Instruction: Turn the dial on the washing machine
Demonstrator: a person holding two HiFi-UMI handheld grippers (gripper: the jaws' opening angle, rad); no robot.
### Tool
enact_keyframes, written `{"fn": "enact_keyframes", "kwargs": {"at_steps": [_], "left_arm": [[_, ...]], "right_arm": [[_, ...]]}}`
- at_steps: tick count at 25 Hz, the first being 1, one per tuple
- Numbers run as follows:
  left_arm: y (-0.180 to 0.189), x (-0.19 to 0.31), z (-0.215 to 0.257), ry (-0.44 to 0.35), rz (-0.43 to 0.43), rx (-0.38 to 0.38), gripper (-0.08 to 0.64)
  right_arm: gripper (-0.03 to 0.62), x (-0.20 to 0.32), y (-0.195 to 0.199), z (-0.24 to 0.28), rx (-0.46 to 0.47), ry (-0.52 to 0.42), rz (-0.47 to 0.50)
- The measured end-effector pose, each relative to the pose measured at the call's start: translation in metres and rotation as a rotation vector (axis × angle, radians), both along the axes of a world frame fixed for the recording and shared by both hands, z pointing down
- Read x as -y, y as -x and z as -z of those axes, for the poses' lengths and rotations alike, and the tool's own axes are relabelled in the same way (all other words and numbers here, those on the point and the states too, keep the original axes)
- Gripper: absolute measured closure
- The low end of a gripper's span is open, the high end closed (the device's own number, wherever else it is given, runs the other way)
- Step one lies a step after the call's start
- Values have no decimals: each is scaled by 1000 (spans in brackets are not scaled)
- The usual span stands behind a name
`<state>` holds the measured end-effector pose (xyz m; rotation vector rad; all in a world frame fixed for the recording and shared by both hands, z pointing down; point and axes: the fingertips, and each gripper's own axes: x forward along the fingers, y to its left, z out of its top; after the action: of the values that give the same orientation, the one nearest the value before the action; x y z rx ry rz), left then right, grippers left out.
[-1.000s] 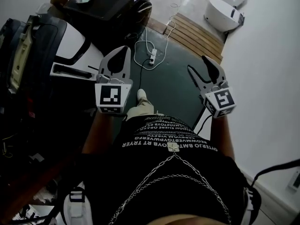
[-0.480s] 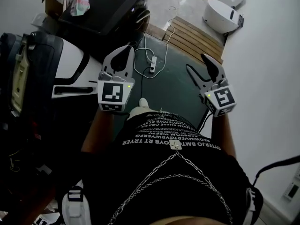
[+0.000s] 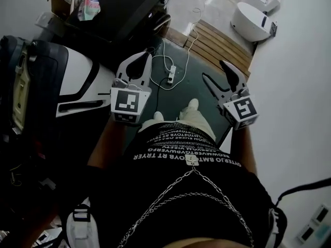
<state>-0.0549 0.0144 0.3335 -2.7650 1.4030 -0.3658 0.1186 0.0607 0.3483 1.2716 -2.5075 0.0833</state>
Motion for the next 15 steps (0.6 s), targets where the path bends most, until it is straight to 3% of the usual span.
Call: {"fn": "enact_keyframes", "kwargs": {"at_steps": [5, 8, 15], "left_arm": [[-25, 42, -8, 58, 76, 22, 554], [-43, 70, -6, 21, 119, 27, 554], [-108, 119, 11, 33, 195, -16, 554]], "right_arm": [[313, 58, -32, -18, 19, 33, 52], [311, 93, -50, -17, 30, 37, 98], [311, 158, -97, -7, 49, 13, 215]]}}
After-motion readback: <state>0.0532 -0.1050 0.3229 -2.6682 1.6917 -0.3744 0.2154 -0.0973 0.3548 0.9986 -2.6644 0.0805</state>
